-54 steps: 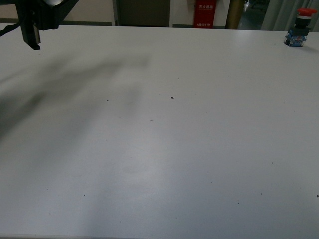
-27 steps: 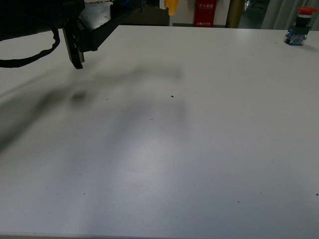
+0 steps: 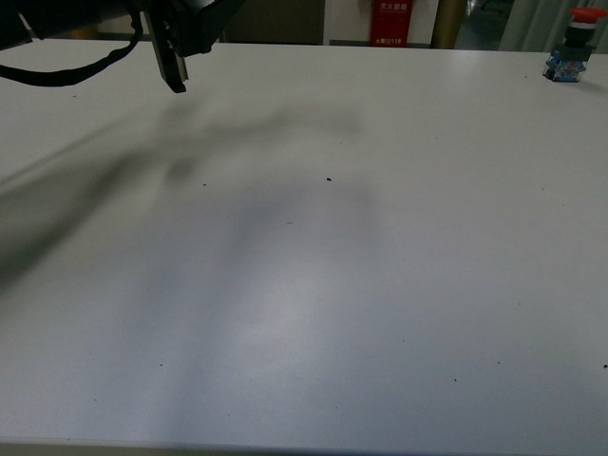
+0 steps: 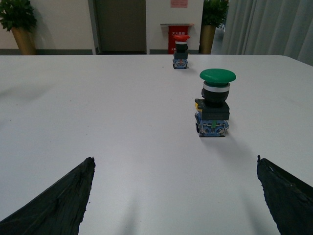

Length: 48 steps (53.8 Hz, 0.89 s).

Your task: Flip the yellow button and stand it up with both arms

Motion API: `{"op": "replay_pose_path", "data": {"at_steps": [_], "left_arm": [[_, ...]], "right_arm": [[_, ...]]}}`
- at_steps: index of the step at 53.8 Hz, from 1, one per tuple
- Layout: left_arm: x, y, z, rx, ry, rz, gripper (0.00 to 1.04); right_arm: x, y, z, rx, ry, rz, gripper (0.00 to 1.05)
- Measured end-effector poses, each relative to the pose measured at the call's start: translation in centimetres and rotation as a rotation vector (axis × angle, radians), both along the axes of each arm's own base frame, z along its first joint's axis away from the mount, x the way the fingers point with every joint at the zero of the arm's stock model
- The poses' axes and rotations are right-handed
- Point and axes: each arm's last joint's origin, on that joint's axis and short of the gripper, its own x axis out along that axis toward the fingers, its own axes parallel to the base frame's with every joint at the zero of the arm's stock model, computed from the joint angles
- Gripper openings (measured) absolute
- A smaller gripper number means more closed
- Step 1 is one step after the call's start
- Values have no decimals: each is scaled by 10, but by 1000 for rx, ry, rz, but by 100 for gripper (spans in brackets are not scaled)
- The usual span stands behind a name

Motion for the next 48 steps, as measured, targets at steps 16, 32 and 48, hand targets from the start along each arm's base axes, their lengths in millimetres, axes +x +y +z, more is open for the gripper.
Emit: {"op": "replay_pose_path", "data": {"at_steps": [16,32,48], "left_arm": [[7,-29,-5,-3,32,-97,36],[11,-40,-12,14,69,-124,36],[16,-43,-9,29,61,-112,36]], "right_arm": [[0,0,0,0,0,0,97],[0,0,0,0,0,0,97],[0,0,0,0,0,0,97]]}}
